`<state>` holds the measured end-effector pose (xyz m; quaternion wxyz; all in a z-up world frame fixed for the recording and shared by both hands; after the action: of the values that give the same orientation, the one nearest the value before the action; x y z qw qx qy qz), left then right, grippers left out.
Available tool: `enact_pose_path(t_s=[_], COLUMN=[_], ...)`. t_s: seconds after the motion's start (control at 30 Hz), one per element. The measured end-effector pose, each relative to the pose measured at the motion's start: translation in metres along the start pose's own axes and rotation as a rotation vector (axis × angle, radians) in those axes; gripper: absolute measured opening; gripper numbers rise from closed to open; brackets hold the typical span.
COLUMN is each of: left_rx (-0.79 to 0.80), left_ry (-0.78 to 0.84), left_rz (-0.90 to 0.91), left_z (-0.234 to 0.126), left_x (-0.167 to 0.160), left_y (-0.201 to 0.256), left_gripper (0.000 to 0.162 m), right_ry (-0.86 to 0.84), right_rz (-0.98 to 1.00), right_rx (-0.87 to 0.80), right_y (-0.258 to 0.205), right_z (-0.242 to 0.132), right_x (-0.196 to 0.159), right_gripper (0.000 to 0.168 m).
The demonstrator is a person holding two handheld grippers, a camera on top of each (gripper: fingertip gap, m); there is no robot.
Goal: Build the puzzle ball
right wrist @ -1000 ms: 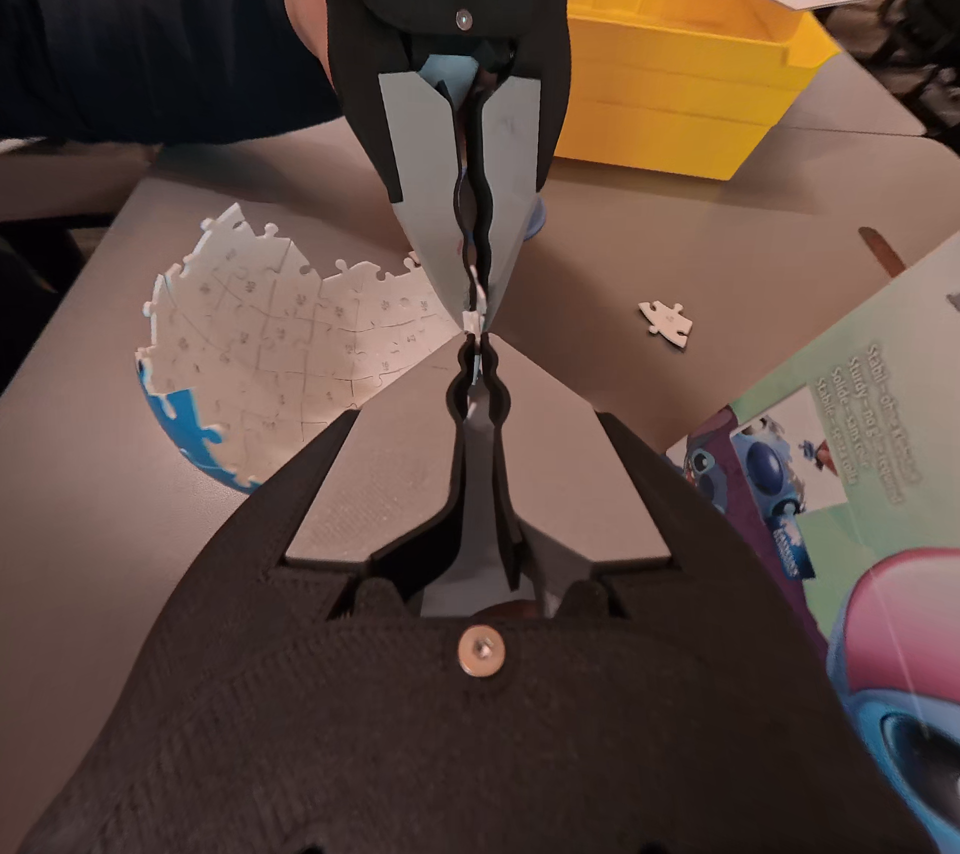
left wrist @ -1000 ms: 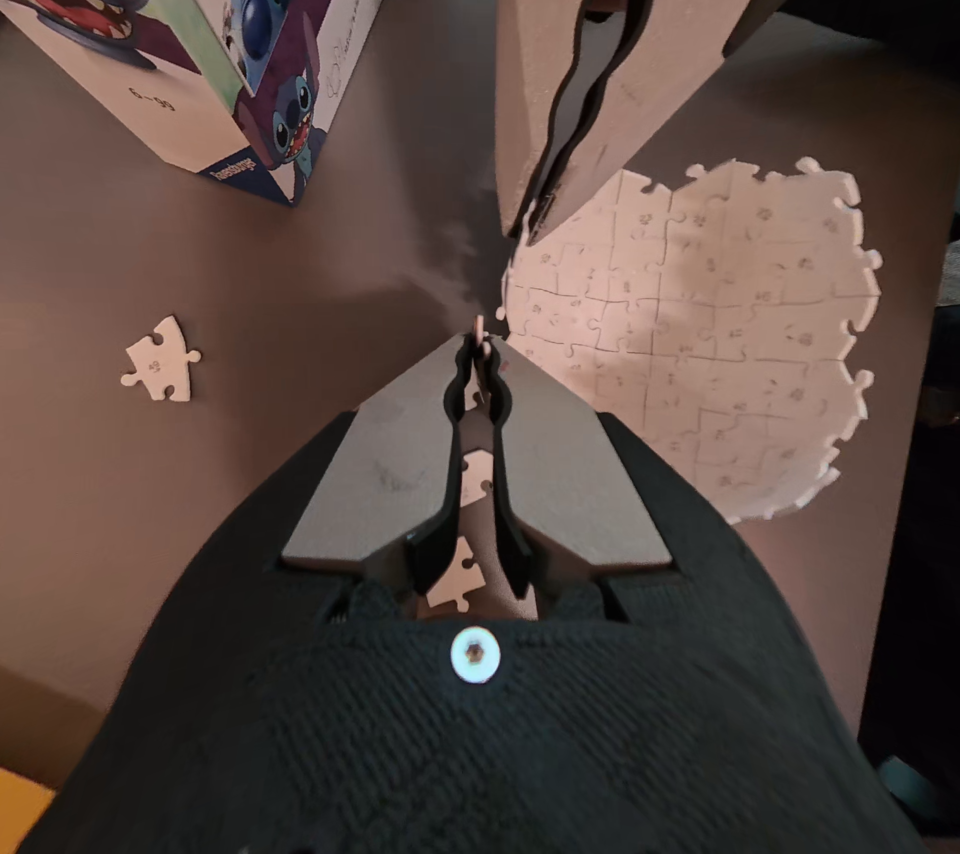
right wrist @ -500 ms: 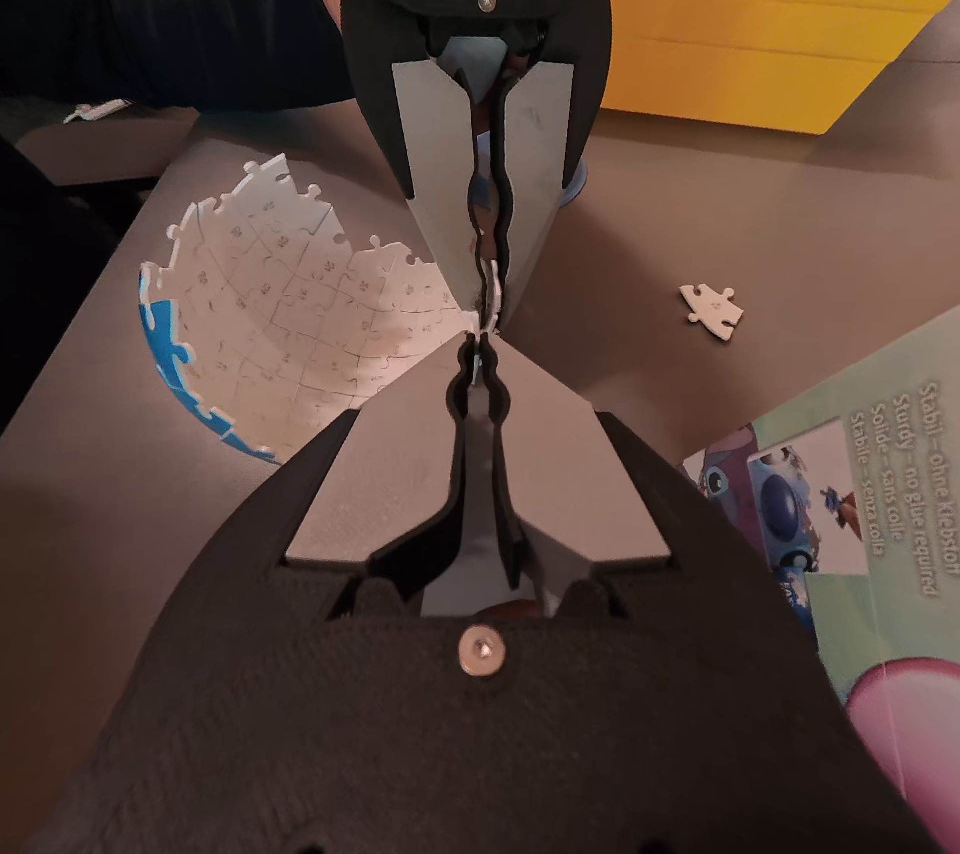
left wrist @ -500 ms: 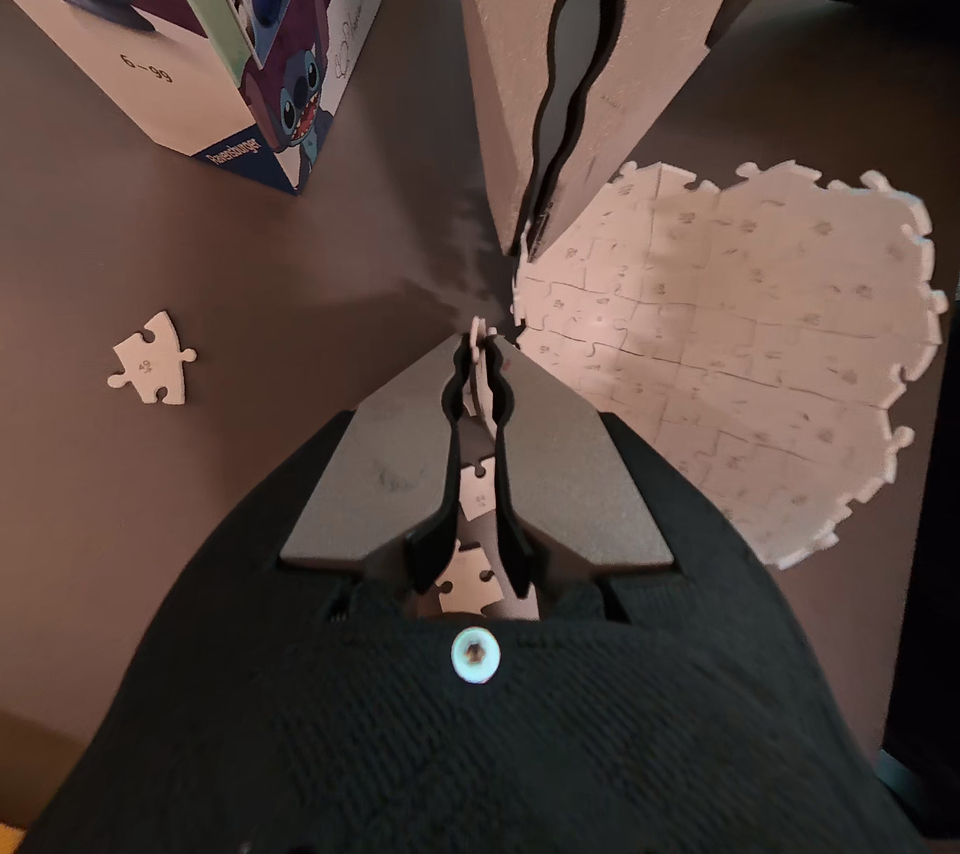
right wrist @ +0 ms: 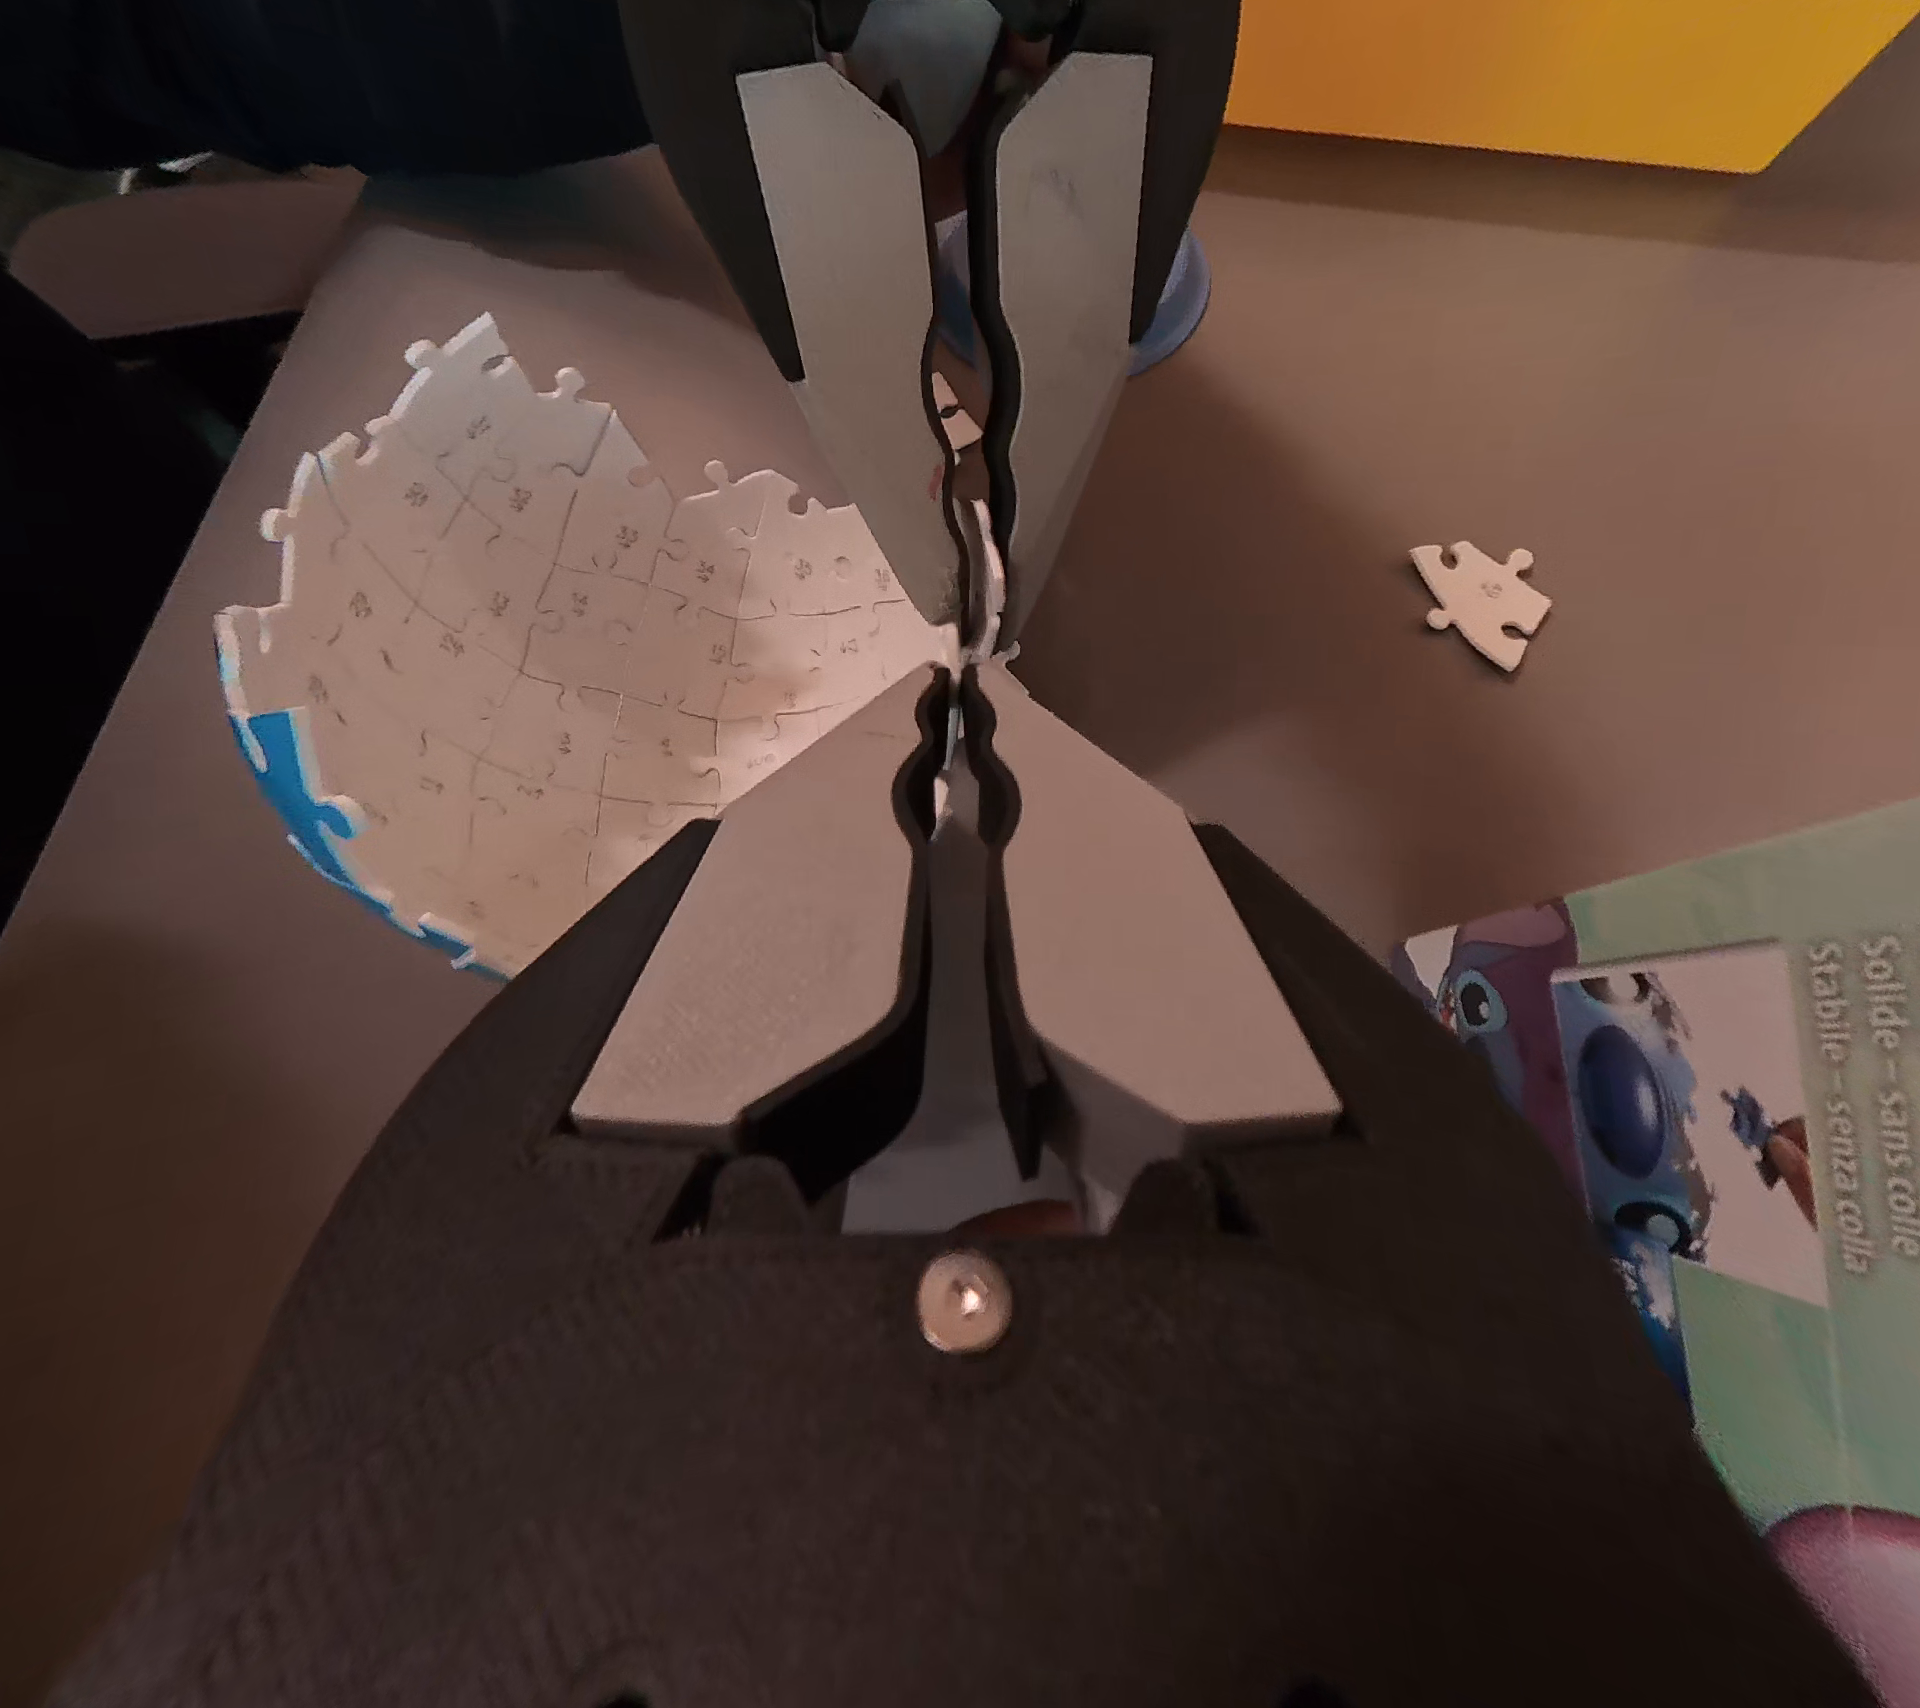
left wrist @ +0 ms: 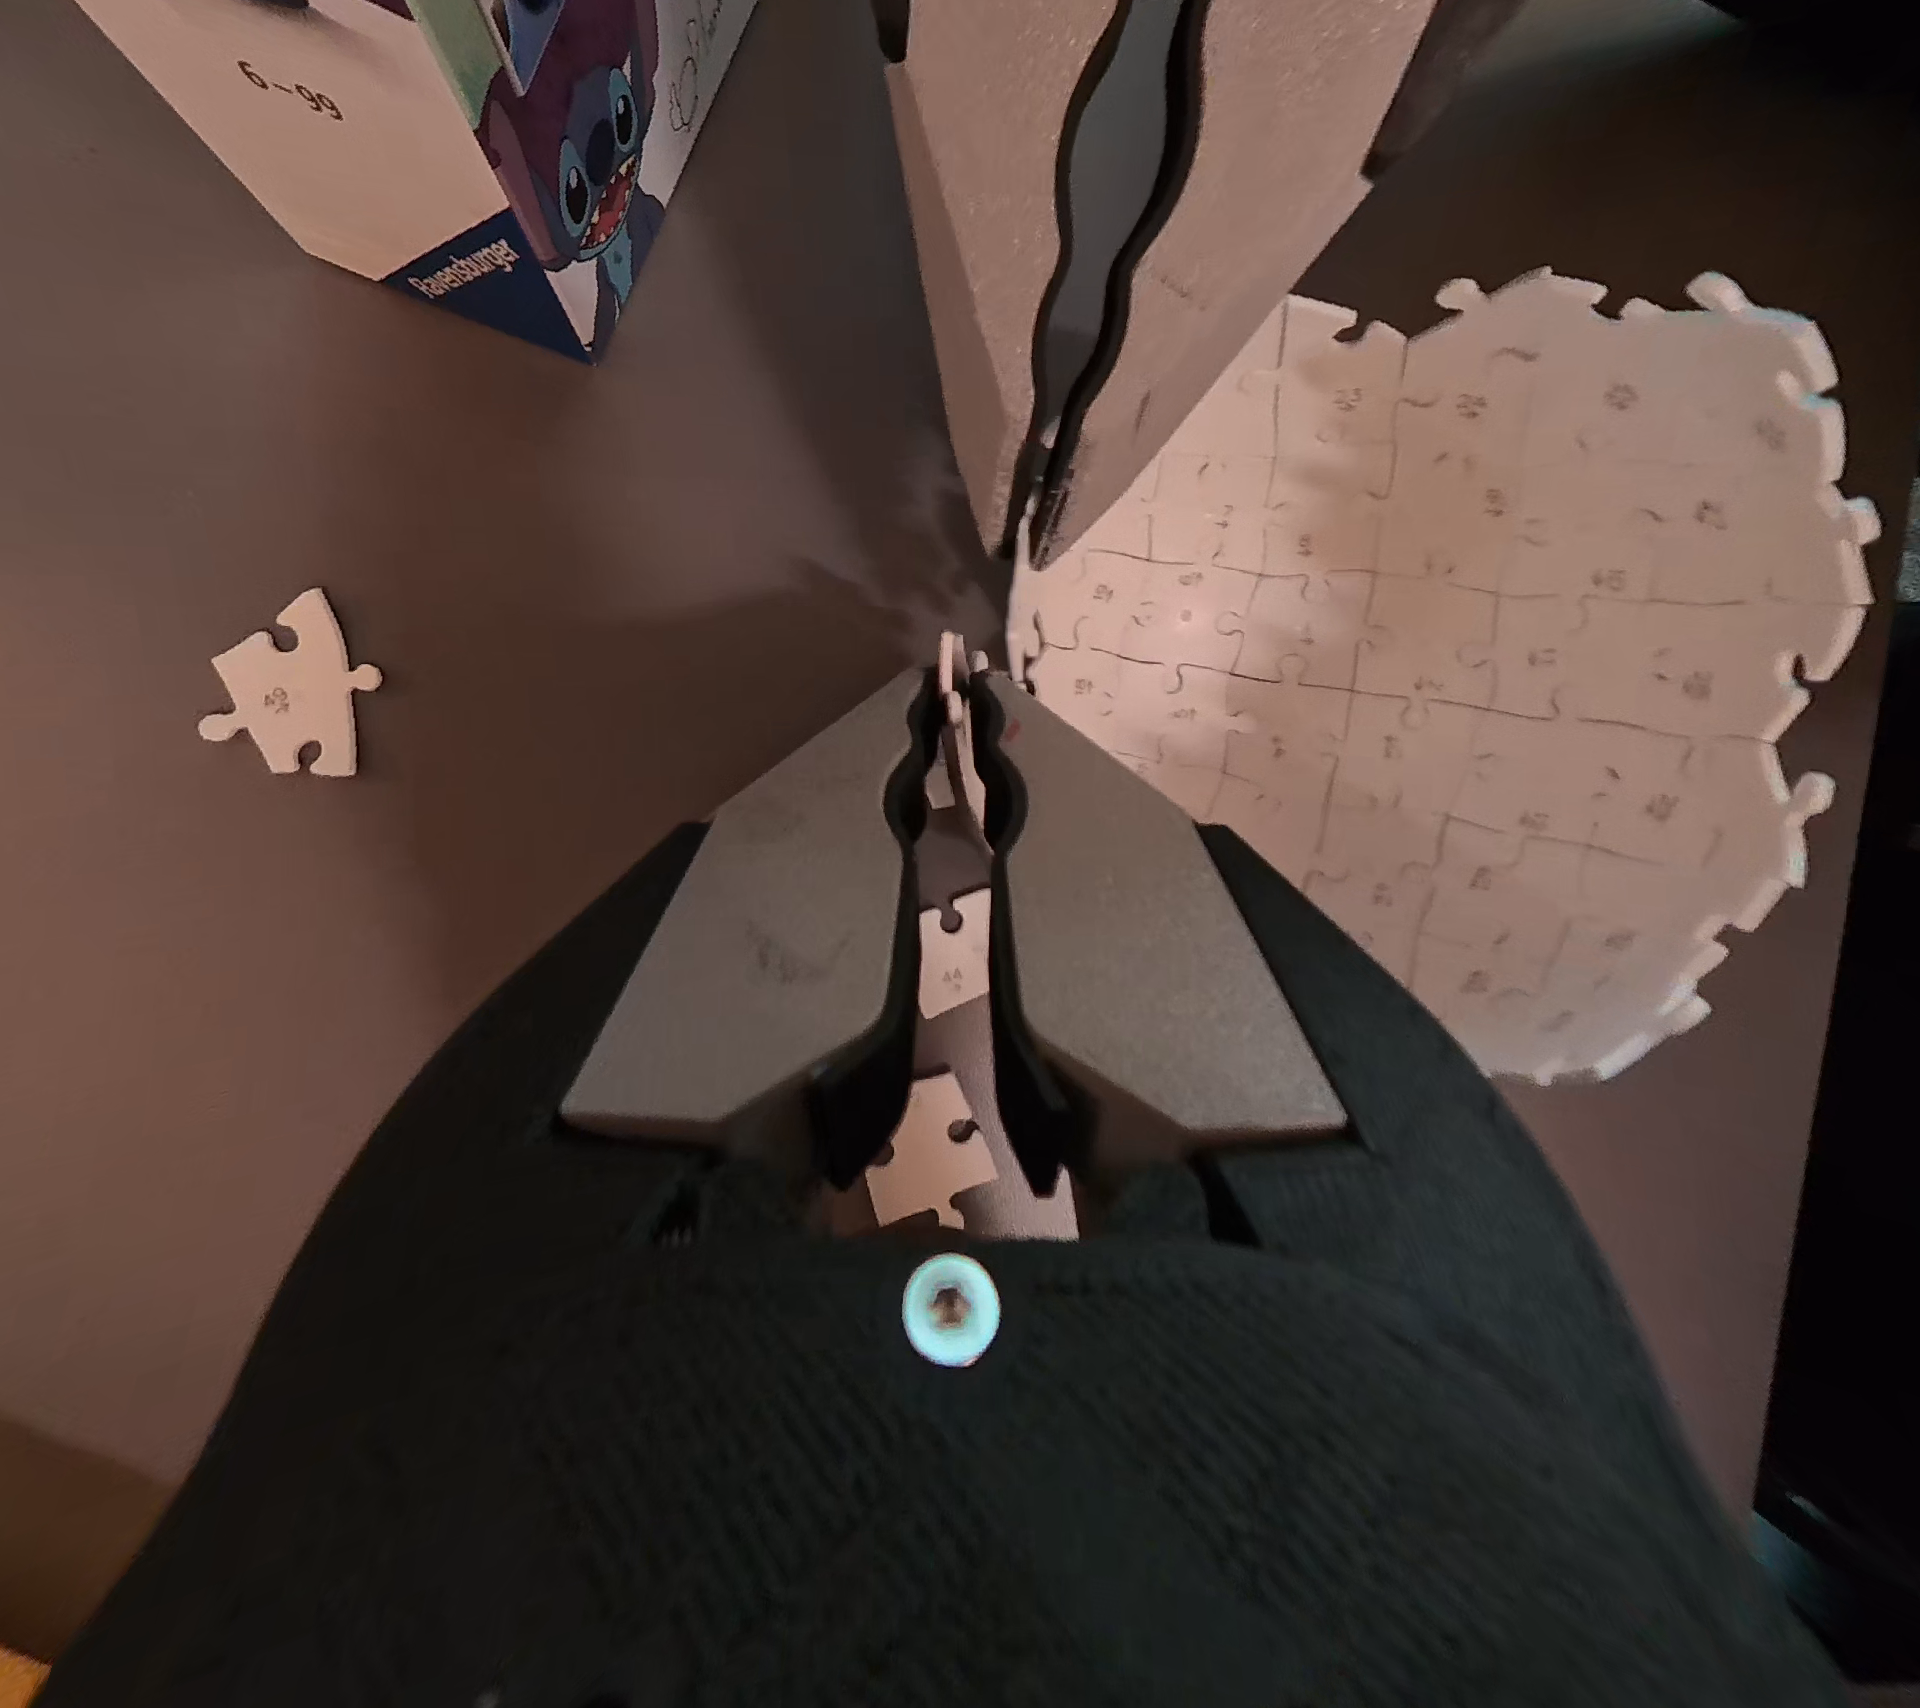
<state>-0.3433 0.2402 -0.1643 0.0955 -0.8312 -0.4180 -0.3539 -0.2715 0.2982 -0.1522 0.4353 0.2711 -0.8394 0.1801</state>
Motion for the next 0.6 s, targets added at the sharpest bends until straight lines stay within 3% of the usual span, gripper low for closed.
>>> enact_pose_path(t_s=[0.6], left_rx=[-0.043], left_ry=[0.023], left_rz=[-0.053], left_z=[-0.0003], left_x=[-0.0092], left_y=[0.0013], left_gripper=[0.003], right_ry=[-0.016], right_rz=[0.096], right_rx=[0.04], right_y=[0.0026], right_z=[0.0077], right_x=[-0.0054], right_gripper=[0.0])
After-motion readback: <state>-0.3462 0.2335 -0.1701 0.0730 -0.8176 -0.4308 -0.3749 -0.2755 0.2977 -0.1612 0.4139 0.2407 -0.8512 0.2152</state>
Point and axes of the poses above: each gripper's, where its closed fingertips meet, z out along the fingers, x out of its top, y = z × x across the jaws, the point moved 6 cm from there along -z, back along the fingers, and after that the axes turned 3 degrees about y, right-handed, at the moved point
